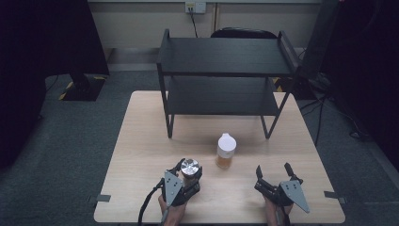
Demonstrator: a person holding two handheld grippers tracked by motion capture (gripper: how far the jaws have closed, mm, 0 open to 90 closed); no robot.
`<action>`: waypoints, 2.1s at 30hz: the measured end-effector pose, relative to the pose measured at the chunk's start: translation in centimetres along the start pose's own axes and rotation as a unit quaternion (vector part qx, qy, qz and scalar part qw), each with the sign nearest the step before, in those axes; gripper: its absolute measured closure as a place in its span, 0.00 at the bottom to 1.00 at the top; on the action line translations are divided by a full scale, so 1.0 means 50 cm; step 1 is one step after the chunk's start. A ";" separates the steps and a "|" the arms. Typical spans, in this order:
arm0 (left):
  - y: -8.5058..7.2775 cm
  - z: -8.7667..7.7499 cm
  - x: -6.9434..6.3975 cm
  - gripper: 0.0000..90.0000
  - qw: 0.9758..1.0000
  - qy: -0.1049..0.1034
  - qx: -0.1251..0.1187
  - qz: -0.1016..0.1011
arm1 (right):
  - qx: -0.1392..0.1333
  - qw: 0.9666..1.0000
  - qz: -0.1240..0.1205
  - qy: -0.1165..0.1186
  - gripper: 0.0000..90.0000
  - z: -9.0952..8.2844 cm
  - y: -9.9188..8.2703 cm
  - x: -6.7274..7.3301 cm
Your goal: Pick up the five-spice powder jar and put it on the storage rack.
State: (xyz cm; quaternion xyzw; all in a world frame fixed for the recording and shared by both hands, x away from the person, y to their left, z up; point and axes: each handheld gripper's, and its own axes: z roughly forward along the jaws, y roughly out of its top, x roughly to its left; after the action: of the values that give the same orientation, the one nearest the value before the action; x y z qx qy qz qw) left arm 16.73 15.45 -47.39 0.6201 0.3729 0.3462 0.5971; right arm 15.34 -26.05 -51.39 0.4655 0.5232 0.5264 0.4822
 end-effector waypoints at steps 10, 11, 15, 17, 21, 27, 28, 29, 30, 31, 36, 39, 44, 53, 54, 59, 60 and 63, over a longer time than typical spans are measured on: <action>0.012 -0.002 0.017 0.39 1.000 -0.026 -0.004 0.008 | -0.001 1.000 0.001 0.000 0.00 0.000 0.000 0.000; 0.017 -0.002 0.025 0.39 0.999 -0.035 -0.002 0.007 | -0.001 1.000 0.001 0.000 0.00 0.000 -0.001 0.000; 0.023 -0.003 0.043 0.39 0.999 -0.055 0.000 0.000 | -0.001 1.000 0.001 0.000 0.00 0.000 -0.001 0.000; 0.026 -0.004 0.051 0.39 0.998 -0.062 -0.002 -0.002 | -0.001 1.000 0.001 0.000 0.00 0.000 -0.001 0.000; 0.026 -0.006 0.073 0.39 0.996 -0.079 -0.012 -0.028 | -0.001 1.000 0.001 0.000 0.00 -0.001 -0.001 0.000; 0.052 -0.005 0.099 0.39 0.994 -0.103 -0.019 -0.015 | -0.001 1.000 0.001 0.000 0.00 -0.001 -0.001 0.000; 0.056 -0.004 0.103 0.39 0.994 -0.107 -0.020 -0.013 | -0.001 1.000 0.001 0.000 0.00 -0.001 -0.001 0.000; 0.062 -0.004 0.109 0.39 0.993 -0.112 -0.021 -0.011 | -0.001 1.000 0.001 0.000 0.00 -0.001 -0.001 0.000; 0.067 -0.003 0.113 0.39 0.993 -0.116 -0.020 -0.009 | -0.001 1.000 0.001 0.000 0.00 -0.001 -0.001 0.000; 0.072 -0.003 0.117 0.39 0.993 -0.119 -0.021 -0.005 | -0.001 1.000 0.001 0.000 0.00 -0.001 -0.001 0.000; 0.105 -0.001 0.132 0.39 0.991 -0.130 -0.025 0.007 | -0.001 1.000 0.001 -0.001 0.00 -0.001 -0.001 0.000; 0.120 0.001 0.141 0.39 0.991 -0.134 -0.028 0.005 | -0.001 1.000 0.001 -0.001 0.00 -0.001 -0.001 0.000; 0.150 0.013 0.167 0.39 0.985 -0.168 -0.035 0.007 | -0.001 1.000 0.001 -0.001 0.00 -0.001 -0.001 0.000; 0.206 0.030 0.183 0.39 0.981 -0.188 -0.039 0.019 | -0.001 1.000 0.001 -0.001 0.00 -0.001 -0.001 0.000; 0.215 0.033 0.185 0.39 0.981 -0.190 -0.040 0.020 | -0.001 1.000 0.001 -0.001 0.00 -0.001 -0.001 0.000; 0.267 0.046 0.194 0.39 0.980 -0.193 -0.041 0.034 | -0.001 1.000 0.001 0.000 0.00 -0.001 -0.001 0.000; 0.287 0.052 0.198 0.39 0.979 -0.196 -0.043 0.038 | -0.001 1.000 0.001 0.000 0.00 -0.001 -0.001 0.000; 0.312 0.058 0.202 0.39 0.979 -0.196 -0.048 0.041 | -0.001 1.000 0.001 0.000 0.00 -0.001 -0.001 0.000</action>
State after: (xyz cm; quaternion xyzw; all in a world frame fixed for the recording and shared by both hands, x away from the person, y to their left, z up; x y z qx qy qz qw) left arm 24.90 22.79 -32.09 0.6615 0.2057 0.2594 0.6729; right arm 15.32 -26.07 -51.44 0.4656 0.5219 0.5277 0.4820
